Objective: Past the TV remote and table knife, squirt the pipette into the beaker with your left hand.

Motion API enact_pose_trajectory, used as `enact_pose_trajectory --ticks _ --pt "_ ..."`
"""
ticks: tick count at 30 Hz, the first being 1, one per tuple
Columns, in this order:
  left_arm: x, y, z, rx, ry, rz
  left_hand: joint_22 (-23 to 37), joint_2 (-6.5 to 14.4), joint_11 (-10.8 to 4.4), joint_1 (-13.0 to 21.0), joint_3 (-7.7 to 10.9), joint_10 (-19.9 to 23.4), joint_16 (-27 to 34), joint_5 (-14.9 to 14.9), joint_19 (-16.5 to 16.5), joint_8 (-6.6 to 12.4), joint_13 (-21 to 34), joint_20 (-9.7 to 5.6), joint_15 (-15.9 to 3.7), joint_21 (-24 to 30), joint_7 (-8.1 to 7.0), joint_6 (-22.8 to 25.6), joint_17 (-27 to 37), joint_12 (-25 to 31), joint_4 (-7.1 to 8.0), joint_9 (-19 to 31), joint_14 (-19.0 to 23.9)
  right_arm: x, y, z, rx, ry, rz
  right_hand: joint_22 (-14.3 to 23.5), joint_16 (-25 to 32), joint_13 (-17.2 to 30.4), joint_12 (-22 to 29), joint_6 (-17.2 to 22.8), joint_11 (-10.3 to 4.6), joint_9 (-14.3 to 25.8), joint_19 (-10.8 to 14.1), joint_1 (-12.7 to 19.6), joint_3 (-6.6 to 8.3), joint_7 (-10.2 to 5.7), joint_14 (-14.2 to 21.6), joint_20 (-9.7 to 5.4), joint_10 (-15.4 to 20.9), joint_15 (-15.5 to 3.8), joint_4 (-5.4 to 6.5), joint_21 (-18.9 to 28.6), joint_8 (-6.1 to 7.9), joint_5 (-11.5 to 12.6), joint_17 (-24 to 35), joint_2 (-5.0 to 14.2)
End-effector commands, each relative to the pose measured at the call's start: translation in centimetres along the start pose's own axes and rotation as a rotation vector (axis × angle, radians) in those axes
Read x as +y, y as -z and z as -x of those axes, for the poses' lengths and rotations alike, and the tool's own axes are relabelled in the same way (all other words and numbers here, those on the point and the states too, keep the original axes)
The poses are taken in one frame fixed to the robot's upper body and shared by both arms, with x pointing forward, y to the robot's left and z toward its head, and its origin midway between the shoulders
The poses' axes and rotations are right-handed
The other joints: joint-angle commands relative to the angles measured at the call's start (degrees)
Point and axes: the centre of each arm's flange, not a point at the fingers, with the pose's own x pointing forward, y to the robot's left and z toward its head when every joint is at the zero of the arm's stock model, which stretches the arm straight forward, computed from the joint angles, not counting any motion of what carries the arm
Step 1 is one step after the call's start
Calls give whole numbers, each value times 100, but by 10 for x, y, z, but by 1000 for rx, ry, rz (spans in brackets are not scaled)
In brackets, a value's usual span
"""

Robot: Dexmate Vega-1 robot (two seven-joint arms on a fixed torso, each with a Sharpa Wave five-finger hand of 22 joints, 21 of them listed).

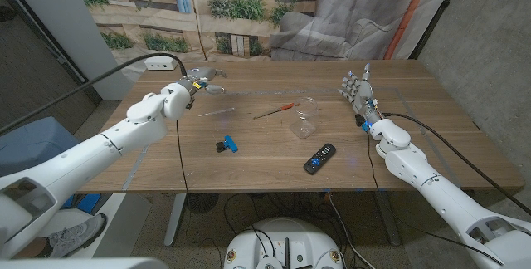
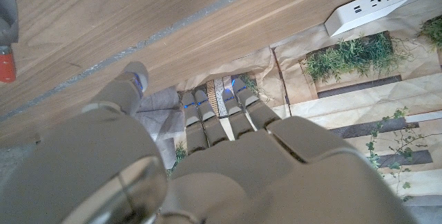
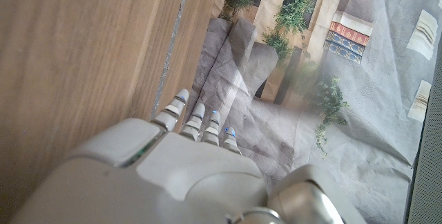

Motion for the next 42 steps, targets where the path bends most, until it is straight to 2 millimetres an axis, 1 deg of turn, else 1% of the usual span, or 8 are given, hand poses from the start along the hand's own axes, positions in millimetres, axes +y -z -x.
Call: enact_pose_trajectory --ticks 1,18,25,27,29,33,37,42 --pt "2 -9 3 43 47 -114 30 -44 -7 92 -49 92 9 -21 23 13 20 85 -353 -21 9 51 27 23 -10 32 35 0 0 0 0 0 0 31 15 21 32 17 -20 33 18 0 -37 -53 -58 2 3 -452 4 23 39 31 26 335" --pt "4 -30 -1 134 162 -187 49 -83 -23 440 -175 160 -36 0 -343 -93 25 355 38 -82 118 44 31 -45 18 38 -249 0 0 0 0 0 0 31 14 18 18 14 -13 33 18 1 -37 -46 -59 4 -29 -452 3 23 37 31 26 333" --pt "6 -36 -3 148 187 -187 46 -65 36 551 -247 283 -34 6 -676 -142 25 490 198 -129 222 42 32 -32 40 37 -394 0 0 0 0 0 0 31 9 18 27 15 -12 34 21 1 -38 -55 -70 -2 -8 -447 3 24 38 31 26 333" --pt "6 -39 -4 155 194 -181 38 -43 98 601 -271 281 -32 13 -825 -154 24 599 237 -139 258 61 32 -51 45 36 -465 0 0 0 0 0 0 30 13 17 16 16 -38 33 18 1 -37 -47 -63 1 -32 -452 3 22 39 32 25 333" --pt "6 -41 -5 158 197 -174 21 -5 154 691 -307 309 -10 27 -910 -126 16 864 290 -109 369 233 30 -66 47 34 -500 0 0 0 0 0 0 30 12 17 19 17 -34 33 21 1 -37 -50 -64 -3 -25 -454 2 23 39 32 25 333" --pt "4 -46 -8 169 219 -170 7 9 265 777 -349 451 26 32 -950 -130 3 1078 420 -101 409 348 28 -48 45 30 -407 0 0 0 0 0 0 30 13 17 21 14 -23 33 16 1 -37 -54 -62 -1 -18 -453 3 22 38 32 25 334" --pt "3 -49 -11 184 230 -166 2 20 332 843 -372 596 34 39 -912 -133 -4 1225 443 -77 467 429 27 -28 42 27 -367 0 0 0 0 0 0 30 16 18 31 18 -16 33 16 1 -37 -51 -55 2 4 -453 3 22 39 32 25 334" --pt "1 -52 -15 197 238 -171 0 28 364 899 -398 771 32 42 -894 -147 -10 1249 439 -73 492 476 26 -4 44 26 -353 0 0 0 0 0 0 30 14 19 25 15 -27 33 15 1 -37 -52 -59 2 -12 -445 3 21 38 32 25 333"
